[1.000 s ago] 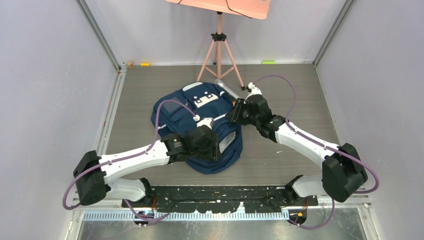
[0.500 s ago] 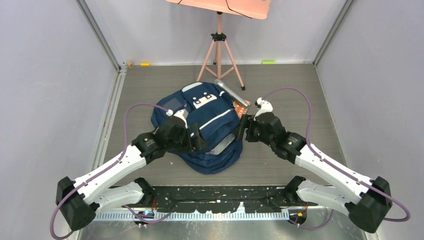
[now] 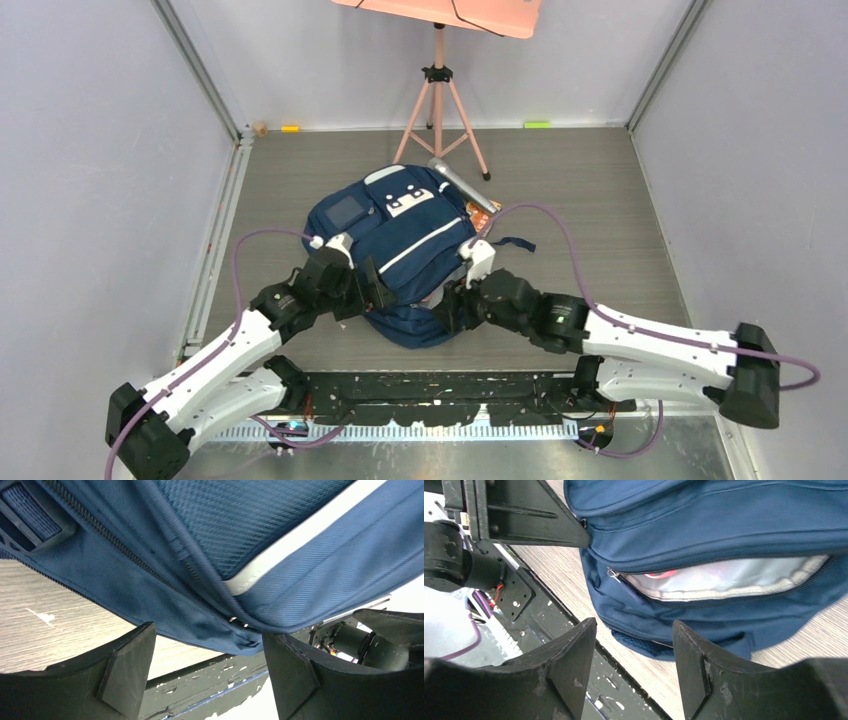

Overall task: Pack the student bag
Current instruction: Zip the student bag at the center of the board.

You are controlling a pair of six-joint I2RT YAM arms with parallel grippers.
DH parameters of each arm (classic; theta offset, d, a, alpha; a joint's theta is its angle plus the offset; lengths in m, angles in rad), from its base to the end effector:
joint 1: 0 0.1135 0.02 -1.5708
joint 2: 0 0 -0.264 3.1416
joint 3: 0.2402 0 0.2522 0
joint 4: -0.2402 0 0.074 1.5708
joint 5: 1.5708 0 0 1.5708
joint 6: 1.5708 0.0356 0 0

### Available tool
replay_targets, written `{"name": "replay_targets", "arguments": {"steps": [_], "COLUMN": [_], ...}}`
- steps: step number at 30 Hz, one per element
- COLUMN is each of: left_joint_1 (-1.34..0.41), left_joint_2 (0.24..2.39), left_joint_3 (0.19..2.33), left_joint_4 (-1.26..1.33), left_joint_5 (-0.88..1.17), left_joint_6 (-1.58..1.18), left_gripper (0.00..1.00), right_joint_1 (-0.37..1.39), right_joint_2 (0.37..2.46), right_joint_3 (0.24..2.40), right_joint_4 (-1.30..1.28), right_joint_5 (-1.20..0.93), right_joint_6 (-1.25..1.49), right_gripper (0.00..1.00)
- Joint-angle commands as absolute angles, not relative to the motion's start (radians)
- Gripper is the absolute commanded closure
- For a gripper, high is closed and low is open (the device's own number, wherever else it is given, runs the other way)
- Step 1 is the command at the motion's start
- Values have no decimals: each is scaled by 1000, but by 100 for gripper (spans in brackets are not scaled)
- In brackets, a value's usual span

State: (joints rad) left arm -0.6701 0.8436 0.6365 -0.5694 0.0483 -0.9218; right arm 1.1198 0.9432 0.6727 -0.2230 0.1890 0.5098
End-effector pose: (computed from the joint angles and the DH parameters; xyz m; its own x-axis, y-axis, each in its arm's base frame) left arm 0.1359 -0.1099 0.2423 -0.8477 -0.3436 -0.4042 -0.0463 0.8070 -0.5888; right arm 0.0989 0.1888 0.2679 -0.5764 -0.0905 -0.8121 -0.6079 0.7117 0.3521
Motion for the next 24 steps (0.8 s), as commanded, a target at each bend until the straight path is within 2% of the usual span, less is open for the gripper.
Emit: {"name": "replay_targets", "arguments": {"steps": [1,6,13,16,19,20,21,24], "left_joint_1": [-664,-661,-662,-663,-663,-662,-660,-660], "left_joint_2": [818,816,818,816,818,819,820,823], "left_joint_3": [573,515,523,523,528,531,535,561], "left_joint_4": [-443,-357,-348,-352,-364,-370,-377,-408], "left_joint_5": [77,56,10,-25,-53,-66,-81,-146], "left_joint_6": [-980,-1022,-1013,-1009,-999,-993,-986,-951], "left_gripper": [22,28,30,34,40,43,47,59], "right_joint_1": [1200,1236,1236,1236,1236,1236,1236,1236], "right_joint_2": [1053,1168,1259,1298,1337,1342,1346,1342], "right_joint_3": [695,718,727,745,774,780,789,802], "right_joint_4": [-60,-13,44,57,51,48,38,12], "right_joint_5": [324,417,397,406,408,408,409,411], "right_joint_6": [444,404,377,359,343,338,338,354], "right_gripper": [38,42,45,48,58,61,69,80]}}
